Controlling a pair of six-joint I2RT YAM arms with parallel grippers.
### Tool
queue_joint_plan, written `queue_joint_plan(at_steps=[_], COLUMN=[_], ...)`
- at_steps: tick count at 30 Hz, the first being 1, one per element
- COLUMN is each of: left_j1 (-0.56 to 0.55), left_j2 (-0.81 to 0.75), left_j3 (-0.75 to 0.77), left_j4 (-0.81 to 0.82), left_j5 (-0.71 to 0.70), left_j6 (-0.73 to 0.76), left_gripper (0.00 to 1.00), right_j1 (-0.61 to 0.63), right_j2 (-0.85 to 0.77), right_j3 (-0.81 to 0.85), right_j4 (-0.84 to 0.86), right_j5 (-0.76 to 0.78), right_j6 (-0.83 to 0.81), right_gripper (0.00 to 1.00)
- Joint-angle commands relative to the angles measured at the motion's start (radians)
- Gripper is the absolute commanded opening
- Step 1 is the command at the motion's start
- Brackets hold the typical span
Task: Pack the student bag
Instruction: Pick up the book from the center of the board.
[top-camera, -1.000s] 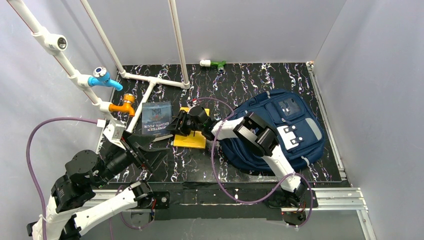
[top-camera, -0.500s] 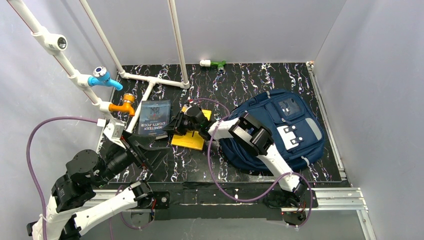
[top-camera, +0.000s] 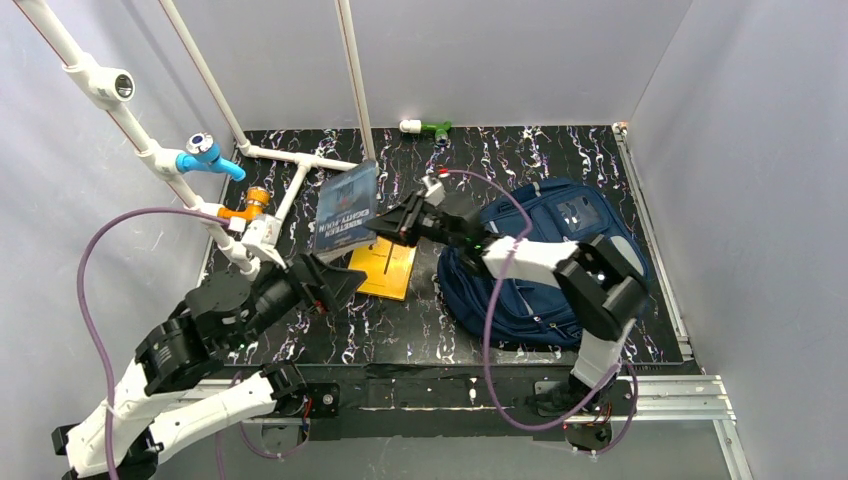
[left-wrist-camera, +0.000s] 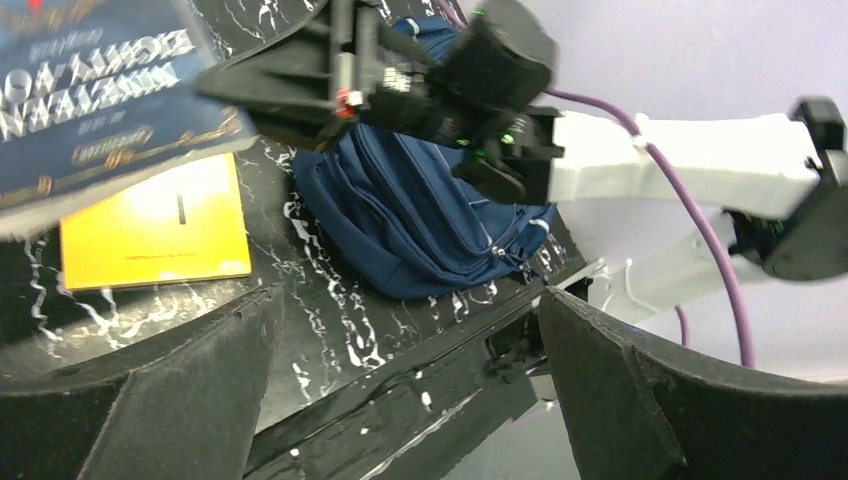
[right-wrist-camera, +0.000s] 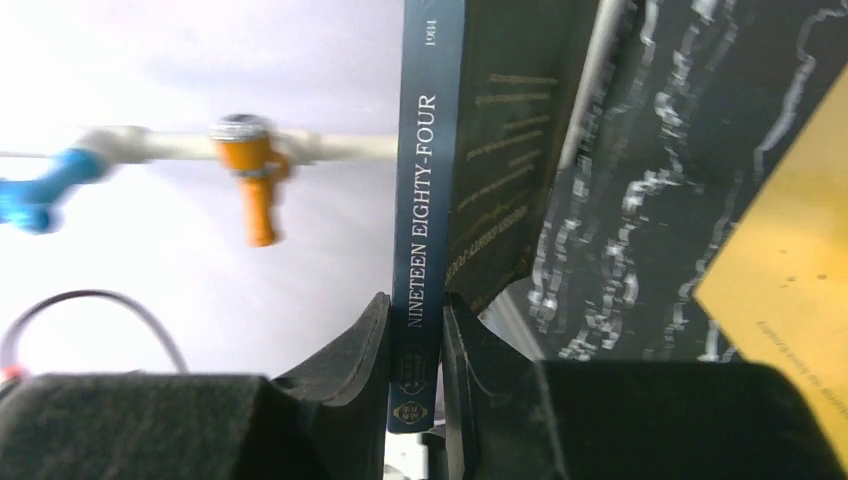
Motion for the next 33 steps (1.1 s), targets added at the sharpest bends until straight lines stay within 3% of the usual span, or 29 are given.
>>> queue_joint_plan(at_steps=[1, 7, 15, 21, 28, 33], left_j1=[0.004, 0.004, 0.004, 0.004, 0.004, 0.004], left_j2=[0.076, 0.171, 0.345, 0.499, 0.581, 0.656], left_j3=[0.004, -0.064, -0.127, -0.066, -0.19, -0.141], left_j4=[0.091, 0.362, 0.704, 0.754, 1.125, 1.242], left_j5=[-0.039, 0.051, 0.03, -0.059, -0.257, -0.23], left_j6=[-0.142, -0.241, -0.443, -0.501, -0.518, -0.467], left_gripper=[0.98, 0.98, 0.98, 0.98, 0.98, 0.98], right_j1=[-0.049, -0.085, -0.087, -0.087, -0.086, -0.086], right_j2=[-0.199, -0.38, -0.493, -0.578, -0.702, -0.76], right_j3=[-0.133, -0.297, -0.401, -0.443, -0.507, -0.537], right_j4=[0.305, 0.453, 0.687, 0.702, 0.604, 0.547], right_j5=[0.086, 0.227, 0.396, 0.435, 0.472, 0.489], right_j6=[0.107, 0.222, 0.346, 0.363, 0.346, 0.326], right_gripper=[0.01, 0.01, 0.01, 0.01, 0.01, 0.01])
